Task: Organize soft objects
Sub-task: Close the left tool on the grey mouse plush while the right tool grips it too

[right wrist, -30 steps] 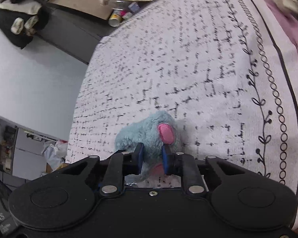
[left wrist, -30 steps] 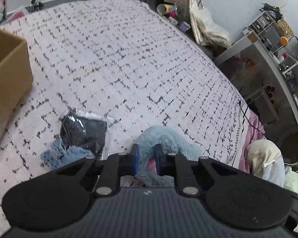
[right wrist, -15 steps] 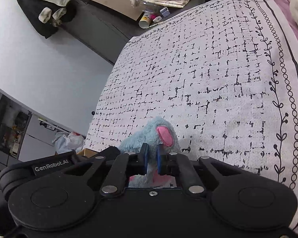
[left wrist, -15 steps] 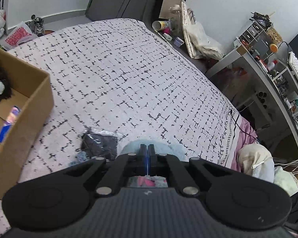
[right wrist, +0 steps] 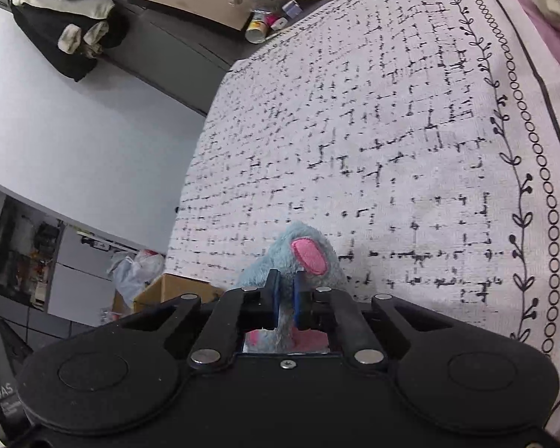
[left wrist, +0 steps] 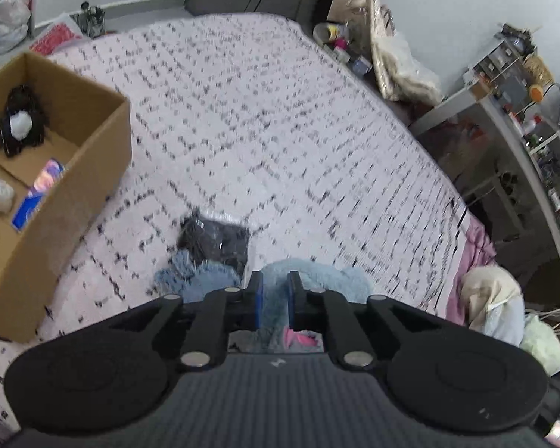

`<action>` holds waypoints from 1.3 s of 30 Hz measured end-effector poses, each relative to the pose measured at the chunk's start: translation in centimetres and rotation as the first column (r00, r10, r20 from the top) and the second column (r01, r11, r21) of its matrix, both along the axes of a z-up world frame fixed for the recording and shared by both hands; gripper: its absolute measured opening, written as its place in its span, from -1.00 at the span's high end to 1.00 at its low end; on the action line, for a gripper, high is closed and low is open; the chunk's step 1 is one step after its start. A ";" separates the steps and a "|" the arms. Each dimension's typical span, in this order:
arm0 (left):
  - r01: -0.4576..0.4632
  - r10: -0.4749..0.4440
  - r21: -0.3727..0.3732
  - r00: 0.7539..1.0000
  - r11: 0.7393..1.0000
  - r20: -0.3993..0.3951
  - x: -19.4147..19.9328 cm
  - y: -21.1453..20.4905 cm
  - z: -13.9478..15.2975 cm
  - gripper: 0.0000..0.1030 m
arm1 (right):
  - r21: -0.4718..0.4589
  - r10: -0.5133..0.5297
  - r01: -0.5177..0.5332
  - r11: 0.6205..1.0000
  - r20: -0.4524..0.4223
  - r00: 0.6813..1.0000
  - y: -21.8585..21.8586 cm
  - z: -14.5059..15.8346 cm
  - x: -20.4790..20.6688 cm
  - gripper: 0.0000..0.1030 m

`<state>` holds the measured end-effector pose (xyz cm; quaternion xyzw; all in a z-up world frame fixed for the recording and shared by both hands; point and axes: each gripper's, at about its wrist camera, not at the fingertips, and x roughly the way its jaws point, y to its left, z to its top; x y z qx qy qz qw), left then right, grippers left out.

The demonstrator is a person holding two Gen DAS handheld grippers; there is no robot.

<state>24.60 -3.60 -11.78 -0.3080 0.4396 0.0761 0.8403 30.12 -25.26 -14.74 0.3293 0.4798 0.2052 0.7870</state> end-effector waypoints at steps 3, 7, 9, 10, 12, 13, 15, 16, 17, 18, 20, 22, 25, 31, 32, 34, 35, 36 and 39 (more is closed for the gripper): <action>0.002 -0.002 -0.015 1.000 1.000 -0.025 0.2 -0.4 -1.3 0.58 | 0.008 0.005 -0.005 1.000 -0.024 1.000 0.0 -0.5 0.3 1.00; 0.012 -0.013 -0.016 0.999 1.000 -0.049 0.6 -1.2 -2.6 0.37 | -0.039 0.002 -0.004 0.999 -0.055 0.998 0.3 -1.2 0.7 1.00; 0.001 -0.001 0.001 0.999 1.000 -0.043 0.6 -1.3 -2.8 0.34 | -0.055 -0.012 0.008 0.998 -0.079 0.997 0.1 -1.4 0.8 0.88; 0.005 -0.005 -0.003 0.999 1.000 -0.040 0.6 -1.3 -2.9 0.33 | -0.069 -0.030 0.024 0.997 -0.087 0.996 -0.2 -1.4 0.8 0.84; 0.008 -0.009 -0.022 0.999 1.000 -0.032 0.7 -1.3 -3.0 0.32 | -0.067 -0.048 0.042 0.997 -0.089 0.995 -0.8 -1.5 0.9 0.78; 0.009 -0.009 -0.025 1.000 1.000 -0.028 0.7 -1.4 -2.9 0.32 | -0.061 -0.051 0.046 0.997 -0.092 0.994 -1.1 -1.6 0.9 0.77; 0.011 -0.011 -0.024 0.999 1.000 -0.030 0.7 -1.5 -2.7 0.32 | -0.058 -0.060 0.054 0.997 -0.106 0.993 -1.4 -1.7 0.8 0.77; 0.009 -0.010 -0.028 1.000 1.000 -0.026 0.6 -1.5 -2.6 0.32 | -0.057 -0.060 0.054 0.997 -0.109 0.992 -1.5 -1.8 0.7 0.77; 0.012 -0.013 -0.033 1.000 0.999 -0.018 0.5 -1.6 -2.4 0.32 | -0.056 -0.061 0.055 0.997 -0.116 0.991 -1.5 -1.8 0.7 0.77; 0.016 -0.016 -0.037 1.000 0.999 -0.012 0.3 -1.6 -2.3 0.32 | -0.052 -0.063 0.057 0.997 -0.121 0.991 -1.5 -1.9 0.6 0.74; 0.024 -0.024 -0.043 1.000 0.999 -0.003 0.1 -1.7 -2.2 0.32 | -0.033 -0.064 0.060 0.998 -0.132 0.989 -1.8 -1.9 0.4 0.57; 0.029 -0.029 -0.055 1.000 0.998 -0.003 -0.2 -1.9 -2.3 0.32 | -0.028 -0.064 0.061 0.998 -0.124 0.990 -2.0 -1.7 0.0 0.34; 0.036 -0.036 -0.071 0.999 0.997 0.007 -0.4 -2.0 -2.8 0.31 | -0.039 -0.072 0.067 0.997 -0.137 0.988 -2.0 -1.7 -0.1 0.34; 0.012 -0.008 -0.084 0.999 0.996 0.037 -0.8 -1.6 -2.5 0.31 | 0.002 -0.119 0.120 0.993 -0.136 0.984 -3.4 -1.3 -0.8 0.34; 0.016 -0.012 -0.084 0.999 0.996 0.041 -0.9 -1.6 -2.5 0.31 | -0.008 -0.117 0.117 0.993 -0.131 0.985 -3.5 -1.2 -0.8 0.34; 0.026 -0.022 -0.087 0.999 0.996 0.045 -0.8 -1.6 -2.6 0.31 | -0.027 -0.104 0.101 0.994 -0.140 0.985 -3.2 -1.5 -0.6 0.34; 0.031 -0.028 -0.082 0.999 0.996 0.039 -0.7 -1.7 -2.9 0.31 | -0.033 -0.097 0.094 0.995 -0.151 0.984 -3.1 -1.8 -0.6 0.34; 0.031 -0.030 -0.073 0.999 0.997 0.025 -0.5 -1.8 -3.2 0.31 | -0.033 -0.090 0.086 0.996 -0.163 0.982 -2.8 -2.1 -0.5 0.34; 0.018 -0.016 -0.083 1.000 0.996 0.019 -0.3 -1.6 -4.0 0.31 | -0.037 -0.068 0.062 0.997 -0.182 0.981 -2.0 -2.8 -0.1 0.34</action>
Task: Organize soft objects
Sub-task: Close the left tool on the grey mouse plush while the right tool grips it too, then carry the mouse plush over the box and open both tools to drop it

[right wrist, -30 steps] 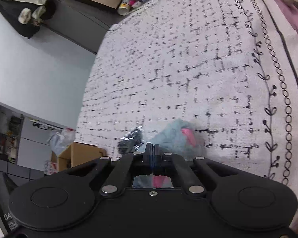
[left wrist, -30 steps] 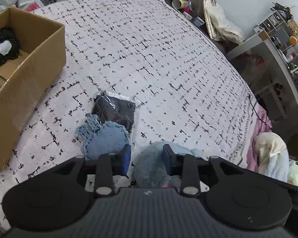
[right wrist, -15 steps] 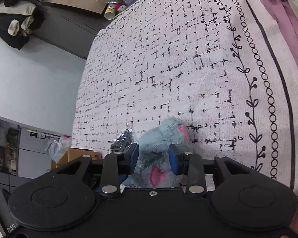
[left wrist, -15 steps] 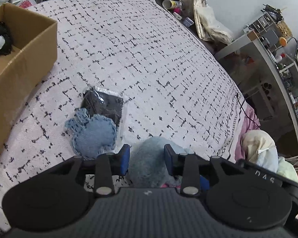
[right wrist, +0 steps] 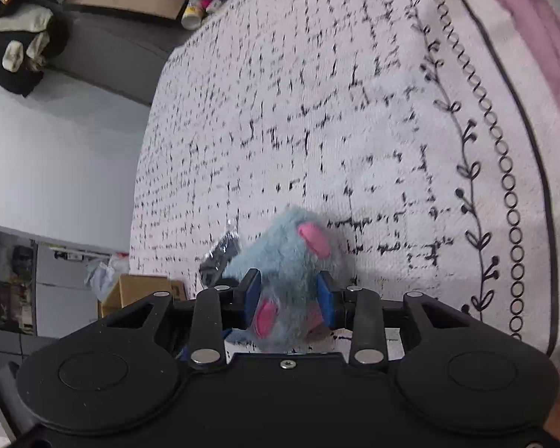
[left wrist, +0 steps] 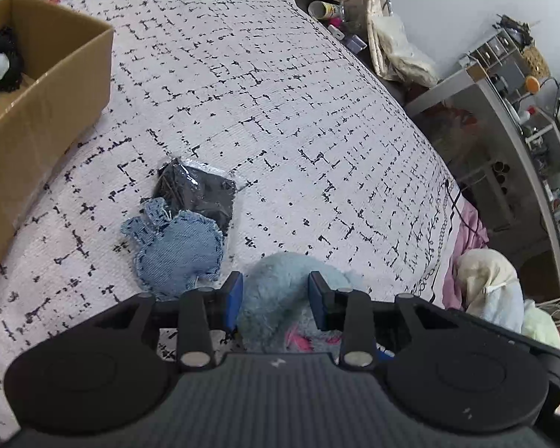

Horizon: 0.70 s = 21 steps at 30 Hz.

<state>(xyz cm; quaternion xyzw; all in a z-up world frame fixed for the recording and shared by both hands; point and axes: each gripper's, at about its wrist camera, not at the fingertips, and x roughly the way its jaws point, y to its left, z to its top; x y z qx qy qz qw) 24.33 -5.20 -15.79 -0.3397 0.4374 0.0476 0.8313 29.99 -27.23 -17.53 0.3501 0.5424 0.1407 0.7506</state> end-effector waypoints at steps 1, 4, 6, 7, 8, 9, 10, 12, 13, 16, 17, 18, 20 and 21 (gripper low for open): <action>0.001 -0.001 0.000 1.000 1.000 0.003 0.1 0.0 -0.2 0.31 | -0.013 0.002 -0.002 1.000 0.000 1.000 0.3 -0.1 0.1 0.33; 0.010 -0.010 -0.027 1.000 1.000 0.005 0.3 -0.2 -0.8 0.31 | -0.040 -0.017 0.016 0.999 -0.026 1.000 0.7 -1.1 0.7 0.42; 0.011 -0.011 -0.045 1.000 0.999 -0.006 0.3 -0.3 -1.1 0.31 | -0.042 -0.027 0.026 0.999 -0.019 0.999 0.7 -1.2 1.0 0.48; 0.011 -0.011 -0.037 1.000 0.999 -0.004 0.3 -0.5 -1.0 0.31 | -0.043 -0.027 0.026 0.999 -0.012 1.000 0.8 -1.1 1.0 0.51; 0.013 -0.013 -0.030 1.000 0.999 -0.001 0.3 -0.6 -1.0 0.31 | -0.046 -0.026 0.026 0.999 -0.003 1.000 0.9 -0.9 0.9 0.53; 0.015 -0.015 -0.022 1.000 1.000 0.003 0.2 -0.7 -1.0 0.32 | -0.047 -0.023 0.023 0.999 0.005 1.000 1.1 -0.8 0.8 0.55; 0.015 -0.015 -0.016 1.000 1.000 0.000 0.2 -0.7 -1.0 0.33 | -0.048 -0.017 0.018 0.999 0.015 1.000 1.2 -0.7 0.7 0.56; 0.004 -0.004 -0.029 1.000 1.000 0.010 0.1 -0.4 -0.8 0.43 | -0.052 -0.008 0.010 0.999 0.040 0.999 1.3 -0.3 0.5 0.58; 0.001 0.000 -0.038 1.000 0.999 0.020 -0.1 -0.1 -0.6 0.44 | -0.045 -0.006 0.008 0.999 0.048 0.999 1.3 -0.2 0.6 0.58; 0.003 -0.002 -0.032 0.999 0.999 0.035 -0.5 0.4 0.2 0.46 | -0.030 0.016 -0.014 0.999 0.068 0.998 1.6 0.4 0.4 0.58; 0.003 -0.002 -0.030 0.999 1.000 0.038 -0.7 0.6 0.5 0.46 | -0.030 0.028 -0.025 0.999 0.080 0.996 1.8 0.7 0.3 0.58; 0.003 -0.002 -0.028 0.999 1.000 0.037 -0.8 0.8 0.9 0.46 | -0.031 0.036 -0.034 0.999 0.087 0.996 1.9 1.0 0.0 0.59; 0.002 -0.002 -0.019 0.999 1.000 0.036 -1.0 1.2 1.7 0.46 | -0.036 0.056 -0.052 0.998 0.108 0.993 2.4 1.8 -0.5 0.59; 0.004 -0.004 -0.014 0.999 1.000 0.037 -1.2 1.3 2.2 0.46 | -0.042 0.063 -0.058 0.997 0.121 0.991 2.7 2.2 -0.6 0.59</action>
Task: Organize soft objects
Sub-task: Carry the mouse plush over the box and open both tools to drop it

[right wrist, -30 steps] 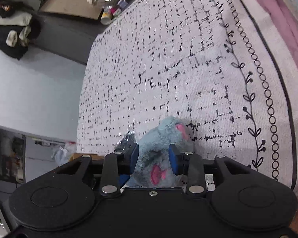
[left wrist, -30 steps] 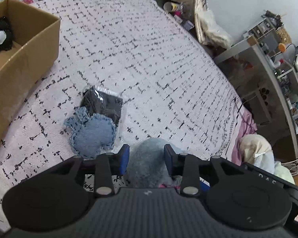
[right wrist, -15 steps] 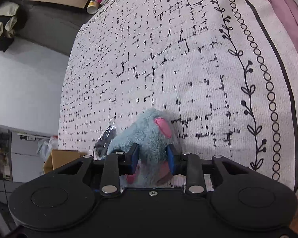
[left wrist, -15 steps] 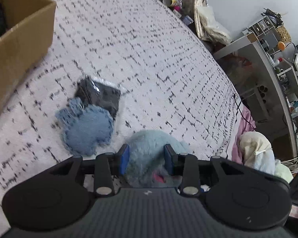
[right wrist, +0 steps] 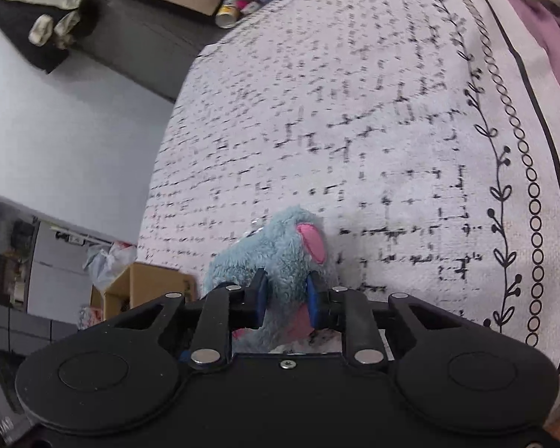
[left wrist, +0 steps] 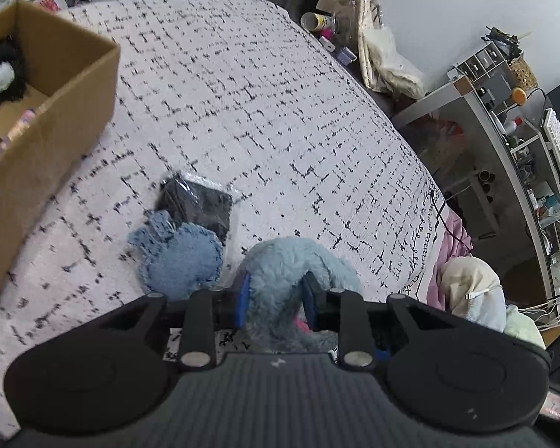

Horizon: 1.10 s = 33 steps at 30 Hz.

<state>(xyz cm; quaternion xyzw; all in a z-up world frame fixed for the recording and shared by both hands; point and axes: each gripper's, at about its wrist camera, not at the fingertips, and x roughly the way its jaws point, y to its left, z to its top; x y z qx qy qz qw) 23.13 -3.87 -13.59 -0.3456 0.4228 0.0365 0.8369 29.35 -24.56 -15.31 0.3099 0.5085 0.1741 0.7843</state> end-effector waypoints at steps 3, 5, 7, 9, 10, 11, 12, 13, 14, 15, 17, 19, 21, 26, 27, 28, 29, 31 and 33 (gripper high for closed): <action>0.009 -0.009 0.019 1.000 1.000 0.017 -0.5 0.4 1.4 0.46 | 0.001 0.009 -0.009 1.000 0.036 0.999 0.6 1.4 -0.5 0.59; 0.011 -0.012 0.025 0.999 1.000 0.034 -1.0 0.8 2.4 0.46 | 0.004 0.012 -0.013 1.000 0.061 0.998 0.9 2.3 -1.0 0.59; 0.010 -0.011 0.020 0.999 1.000 0.049 -1.5 1.2 3.2 0.46 | 0.013 0.010 -0.011 1.000 0.078 0.997 1.1 3.1 -1.5 0.59; 0.011 -0.013 0.022 0.998 1.000 0.057 -1.9 1.6 3.9 0.46 | 0.014 0.010 -0.011 1.000 0.092 0.996 1.5 3.7 -2.0 0.59; 0.011 -0.012 0.025 0.998 1.000 0.059 -2.2 1.9 4.2 0.46 | 0.015 0.010 -0.012 1.000 0.095 0.995 1.8 4.1 -2.2 0.59; 0.008 -0.010 0.027 0.998 1.000 0.059 -2.4 2.1 4.6 0.46 | 0.017 0.012 -0.014 1.000 0.099 0.995 2.0 4.4 -2.4 0.59; 0.005 -0.007 0.027 0.998 1.000 0.060 -2.7 2.4 4.8 0.46 | 0.018 0.013 -0.015 1.000 0.103 0.995 2.3 4.7 -2.6 0.59; 0.002 -0.004 0.024 0.998 1.000 0.063 -3.0 2.7 5.1 0.46 | 0.019 0.012 -0.015 1.000 0.107 0.994 2.5 4.9 -2.8 0.59; 0.000 -0.001 0.023 0.998 1.000 0.066 -3.2 3.0 5.5 0.46 | 0.020 0.013 -0.015 1.000 0.110 0.994 2.8 5.2 -3.0 0.59; -0.002 0.000 0.025 0.998 1.000 0.069 -3.5 3.3 5.7 0.46 | 0.019 0.014 -0.016 1.000 0.114 0.993 3.1 5.5 -3.3 0.59; -0.006 0.004 0.024 0.997 1.000 0.074 -3.9 3.8 6.3 0.46 | 0.014 0.017 -0.019 1.000 0.123 0.992 3.8 6.1 -3.6 0.59; -0.011 0.010 0.021 0.997 1.000 0.082 -4.4 4.4 6.8 0.46 | 0.010 0.021 -0.022 1.000 0.135 0.991 4.5 6.8 -4.0 0.59; -0.018 0.017 0.017 0.996 1.000 0.093 -4.8 5.2 7.4 0.46 | 0.008 0.024 -0.025 1.000 0.144 0.989 5.0 7.4 -4.4 0.59; -0.039 0.039 -0.006 0.993 0.999 0.110 -5.8 7.0 8.5 0.46 | -0.007 0.045 -0.044 0.999 0.155 0.987 6.7 9.0 -5.1 0.59; -0.045 0.047 -0.014 0.993 0.999 0.111 -6.0 7.4 8.6 0.46 | -0.019 0.054 -0.052 0.998 0.158 0.986 7.1 9.3 -5.2 0.59; -0.051 0.053 -0.023 0.992 0.998 0.113 -6.2 7.7 8.7 0.46 | -0.032 0.062 -0.057 0.998 0.163 0.985 7.5 9.7 -5.4 0.59; -0.055 0.058 -0.030 0.992 0.998 0.115 -6.4 8.0 8.7 0.46 | -0.048 0.072 -0.065 0.997 0.171 0.983 8.0 10.2 -5.5 0.59; -0.063 0.068 -0.041 0.990 0.997 0.125 -6.9 8.8 9.1 0.46 | -0.064 0.087 -0.077 0.995 0.182 0.979 8.7 10.8 -5.8 0.59; -0.072 0.078 -0.054 0.988 0.996 0.133 -7.2 9.6 9.4 0.46 | -0.075 0.102 -0.089 0.993 0.194 0.976 9.6 11.5 -6.0 0.59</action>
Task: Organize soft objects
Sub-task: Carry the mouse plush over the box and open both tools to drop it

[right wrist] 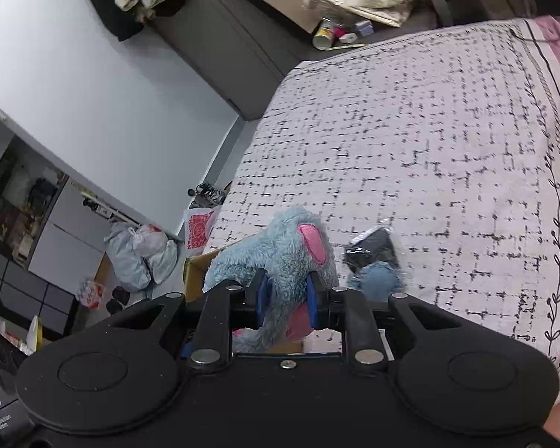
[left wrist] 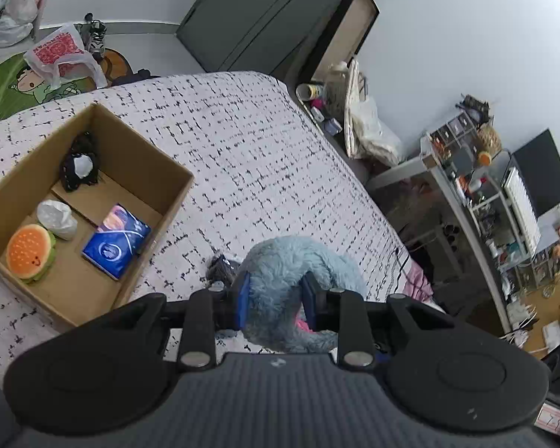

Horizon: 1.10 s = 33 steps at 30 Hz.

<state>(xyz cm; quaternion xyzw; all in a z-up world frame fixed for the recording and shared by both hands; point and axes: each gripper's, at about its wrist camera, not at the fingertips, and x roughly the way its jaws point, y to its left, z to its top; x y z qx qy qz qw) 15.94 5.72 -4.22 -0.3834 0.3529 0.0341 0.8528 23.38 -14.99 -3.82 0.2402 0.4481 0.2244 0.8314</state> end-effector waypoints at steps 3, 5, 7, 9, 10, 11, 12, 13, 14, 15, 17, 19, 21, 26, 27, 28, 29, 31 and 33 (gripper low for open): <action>-0.015 0.015 -0.007 1.000 1.000 0.014 -0.5 1.1 0.6 0.46 | -0.007 0.018 -0.018 1.000 0.017 1.000 1.2 0.8 -0.2 0.59; -0.025 0.025 -0.008 0.999 1.000 0.020 -0.9 2.0 0.9 0.46 | -0.011 0.032 -0.032 0.999 0.027 0.999 2.1 1.3 -0.3 0.59; -0.035 0.035 -0.009 0.999 0.999 0.024 -1.2 2.9 1.2 0.46 | -0.009 0.044 -0.043 0.999 0.033 0.999 3.2 1.6 -0.4 0.59; -0.049 0.049 -0.010 0.999 0.999 0.024 -1.5 3.9 1.4 0.46 | -0.006 0.057 -0.057 0.998 0.037 0.998 4.1 1.7 -0.5 0.59; -0.054 0.054 -0.008 0.998 0.999 0.024 -1.6 4.3 1.4 0.46 | -0.004 0.063 -0.063 0.998 0.037 0.997 4.7 1.8 -0.6 0.59; -0.061 0.061 -0.006 0.998 0.998 0.024 -1.8 4.8 1.5 0.46 | -0.002 0.070 -0.070 0.998 0.037 0.997 5.3 1.8 -0.6 0.59; -0.068 0.068 -0.004 0.997 0.998 0.023 -2.0 5.3 1.5 0.46 | -0.002 0.075 -0.075 0.997 0.036 0.997 5.7 1.8 -0.7 0.59; -0.072 0.072 -0.003 0.997 0.997 0.021 -2.1 5.8 1.4 0.46 | -0.001 0.079 -0.079 0.997 0.033 0.996 6.2 1.8 -0.7 0.59; -0.080 0.080 -0.003 0.997 0.997 0.018 -2.3 6.3 1.3 0.46 | -0.001 0.087 -0.087 0.996 0.030 0.996 6.8 1.7 -0.7 0.59; -0.087 0.087 -0.005 0.996 0.996 0.015 -2.5 6.9 1.2 0.46 | -0.001 0.093 -0.093 0.996 0.026 0.995 7.3 1.7 -0.7 0.59; -0.101 0.101 -0.009 0.995 0.995 0.007 -2.9 8.0 0.9 0.46 | -0.002 0.106 -0.106 0.994 0.018 0.994 8.4 1.4 -0.9 0.59; -0.114 0.114 -0.012 0.993 0.993 -0.004 -3.3 9.0 0.5 0.46 | -0.006 0.118 -0.118 0.993 0.011 0.993 9.5 1.0 -1.0 0.59; -0.127 0.126 -0.017 0.992 0.992 -0.019 -3.5 9.9 0.0 0.46 | -0.012 0.127 -0.127 0.992 0.002 0.992 10.4 0.6 -1.2 0.59; -0.143 0.142 -0.019 0.988 0.990 -0.057 -3.7 11.4 -1.2 0.45 | -0.018 0.141 -0.142 0.990 -0.035 0.989 12.1 -0.5 -1.3 0.47; -0.140 0.139 -0.015 0.988 0.990 -0.069 -3.6 11.6 -1.5 0.44 | -0.022 0.144 -0.145 0.989 -0.054 0.988 12.3 -0.8 -1.2 0.41; -0.139 0.138 -0.002 0.986 0.990 -0.094 -3.5 11.7 -1.8 0.44 | -0.022 0.142 -0.145 0.989 -0.089 0.986 12.5 -1.4 -0.9 0.23; -0.135 0.137 0.026 0.982 0.990 -0.130 -3.3 11.8 -2.2 0.39 | -0.018 0.133 -0.136 0.991 -0.129 0.983 12.3 -2.0 -0.6 0.15; -0.136 0.143 0.054 0.975 0.989 -0.172 -3.1 12.0 -2.7 0.38 | -0.010 0.133 -0.135 0.991 -0.136 0.982 11.9 -2.3 -0.5 0.01; -0.151 0.156 0.037 0.971 0.988 -0.180 -3.4 12.6 -3.2 0.29 | -0.021 0.134 -0.138 0.990 -0.128 0.983 11.3 -2.2 -0.6 -0.08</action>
